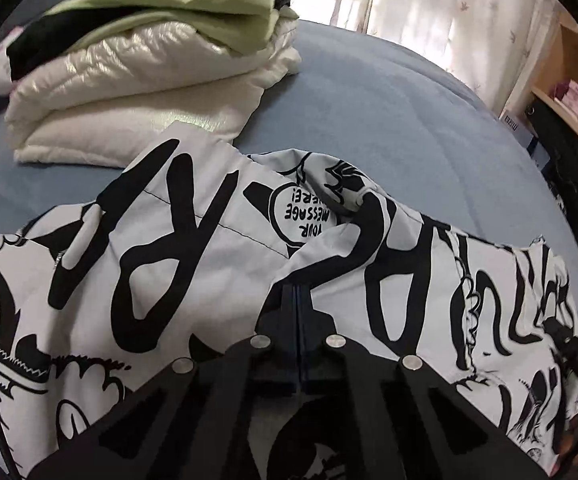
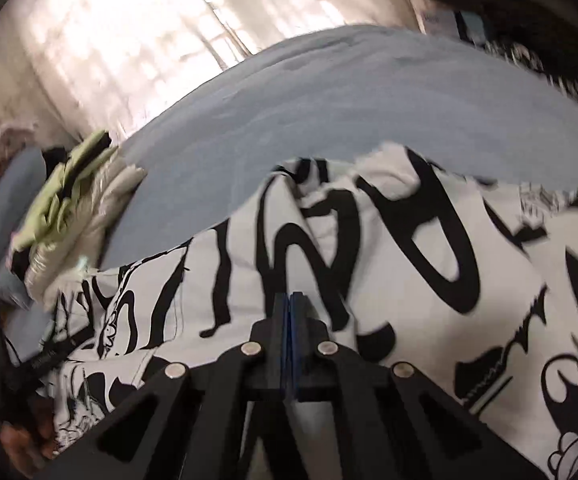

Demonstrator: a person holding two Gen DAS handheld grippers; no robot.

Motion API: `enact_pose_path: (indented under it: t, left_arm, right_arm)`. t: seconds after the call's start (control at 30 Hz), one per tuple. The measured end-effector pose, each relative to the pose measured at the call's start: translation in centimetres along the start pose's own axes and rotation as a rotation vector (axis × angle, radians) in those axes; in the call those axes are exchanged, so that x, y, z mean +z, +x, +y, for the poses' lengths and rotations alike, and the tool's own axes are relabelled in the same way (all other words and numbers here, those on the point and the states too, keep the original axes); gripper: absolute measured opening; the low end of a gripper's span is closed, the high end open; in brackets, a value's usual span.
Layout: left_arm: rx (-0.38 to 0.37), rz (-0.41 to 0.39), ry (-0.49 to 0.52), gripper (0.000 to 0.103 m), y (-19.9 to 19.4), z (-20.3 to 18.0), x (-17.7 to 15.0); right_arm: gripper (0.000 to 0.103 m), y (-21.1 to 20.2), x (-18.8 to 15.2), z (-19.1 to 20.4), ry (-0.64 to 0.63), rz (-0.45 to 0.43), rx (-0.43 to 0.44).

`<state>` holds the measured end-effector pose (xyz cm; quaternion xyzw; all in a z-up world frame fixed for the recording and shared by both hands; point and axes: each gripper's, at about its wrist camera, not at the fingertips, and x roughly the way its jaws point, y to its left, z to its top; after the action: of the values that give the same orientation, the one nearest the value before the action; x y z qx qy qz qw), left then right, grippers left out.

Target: Fold large clothes

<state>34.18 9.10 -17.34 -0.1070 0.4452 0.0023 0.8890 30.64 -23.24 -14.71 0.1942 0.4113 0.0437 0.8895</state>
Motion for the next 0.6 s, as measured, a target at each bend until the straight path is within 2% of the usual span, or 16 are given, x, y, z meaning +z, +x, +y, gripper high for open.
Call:
enact_pose_path:
  t: [0.2, 0.27, 0.43, 0.6]
  left_arm:
    - [-0.004, 0.026, -0.023, 0.001, -1.4, -0.1, -0.2]
    - [0.006, 0.025, -0.017, 0.004, -3.3, -0.1, -1.0]
    - [0.010, 0.025, -0.011, 0.009, -7.6, -0.3, -2.8]
    - [-0.003, 0.048, -0.012, 0.014, -13.2, -0.3, -6.0]
  right_arm:
    - [0.003, -1.1, -0.4, 1.4, -0.022, -0.001, -0.029]
    - [0.003, -2.0, -0.5, 1.7, -0.012, -0.002, -0.015]
    - [0.003, -6.3, -1.9, 3.4, -0.011, -0.031, 0.023]
    - [0.004, -11.6, -4.4, 5.5, -0.028, -0.072, 0.063]
